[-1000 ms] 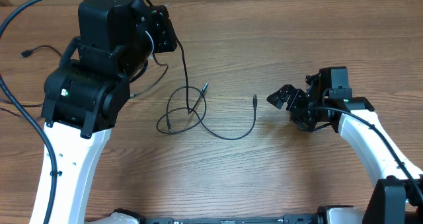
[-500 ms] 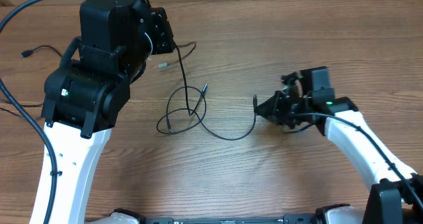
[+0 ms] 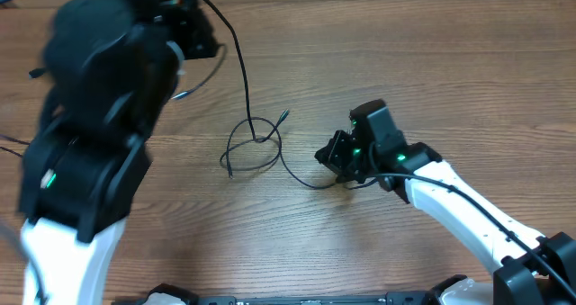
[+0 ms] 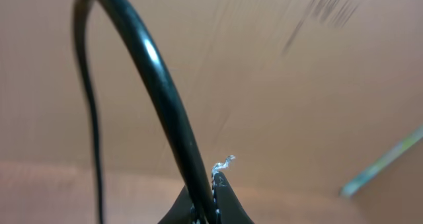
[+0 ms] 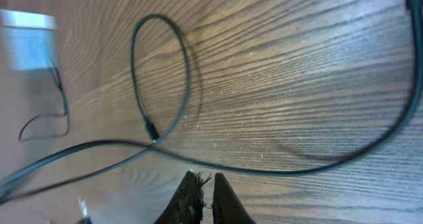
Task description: Untangle cables
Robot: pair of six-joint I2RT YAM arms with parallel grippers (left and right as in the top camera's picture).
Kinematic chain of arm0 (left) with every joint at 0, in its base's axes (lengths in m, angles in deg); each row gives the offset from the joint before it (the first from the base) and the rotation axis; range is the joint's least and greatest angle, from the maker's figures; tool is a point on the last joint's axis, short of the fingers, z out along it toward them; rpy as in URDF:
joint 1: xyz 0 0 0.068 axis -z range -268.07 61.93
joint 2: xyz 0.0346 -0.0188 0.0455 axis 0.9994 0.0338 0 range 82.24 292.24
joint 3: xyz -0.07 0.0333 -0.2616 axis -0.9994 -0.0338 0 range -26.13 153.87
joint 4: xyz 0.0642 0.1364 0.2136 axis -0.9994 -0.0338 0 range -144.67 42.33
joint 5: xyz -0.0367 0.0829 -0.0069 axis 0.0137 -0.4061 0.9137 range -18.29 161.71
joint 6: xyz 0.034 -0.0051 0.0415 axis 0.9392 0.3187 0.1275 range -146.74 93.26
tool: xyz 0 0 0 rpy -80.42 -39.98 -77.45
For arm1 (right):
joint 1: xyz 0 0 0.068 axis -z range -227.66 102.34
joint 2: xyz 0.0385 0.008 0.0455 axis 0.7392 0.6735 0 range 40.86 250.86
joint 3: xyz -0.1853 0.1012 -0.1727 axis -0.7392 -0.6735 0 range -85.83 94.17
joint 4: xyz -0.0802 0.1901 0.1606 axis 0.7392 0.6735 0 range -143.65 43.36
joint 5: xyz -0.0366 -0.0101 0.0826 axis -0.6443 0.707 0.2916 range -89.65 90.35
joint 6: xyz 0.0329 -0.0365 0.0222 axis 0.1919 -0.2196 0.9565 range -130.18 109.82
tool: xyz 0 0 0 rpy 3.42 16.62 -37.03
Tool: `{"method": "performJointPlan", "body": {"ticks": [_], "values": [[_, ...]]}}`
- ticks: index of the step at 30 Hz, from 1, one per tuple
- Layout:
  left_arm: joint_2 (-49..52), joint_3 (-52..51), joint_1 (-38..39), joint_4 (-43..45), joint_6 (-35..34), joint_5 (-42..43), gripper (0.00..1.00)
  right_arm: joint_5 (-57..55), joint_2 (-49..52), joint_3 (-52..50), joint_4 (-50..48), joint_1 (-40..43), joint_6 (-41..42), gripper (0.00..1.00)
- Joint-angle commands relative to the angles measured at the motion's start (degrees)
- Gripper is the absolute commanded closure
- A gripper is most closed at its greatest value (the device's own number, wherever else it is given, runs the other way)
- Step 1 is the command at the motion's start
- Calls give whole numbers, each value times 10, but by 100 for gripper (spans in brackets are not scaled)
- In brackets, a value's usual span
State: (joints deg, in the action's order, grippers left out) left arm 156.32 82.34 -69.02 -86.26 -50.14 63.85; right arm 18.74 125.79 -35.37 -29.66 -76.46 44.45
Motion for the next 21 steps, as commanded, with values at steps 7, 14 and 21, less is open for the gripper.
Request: {"method": "performJointPlan", "body": {"ticks": [7, 14, 21], "values": [[-75, 13, 0, 41, 16, -19, 96, -76, 19, -3, -27, -63, 69, 84], [-64, 12, 0, 27, 29, -31, 96, -51, 32, -3, -31, -98, 70, 62], [-57, 12, 1, 15, 19, 5, 96, -74, 41, -3, -119, -101, -20, 38]]}}
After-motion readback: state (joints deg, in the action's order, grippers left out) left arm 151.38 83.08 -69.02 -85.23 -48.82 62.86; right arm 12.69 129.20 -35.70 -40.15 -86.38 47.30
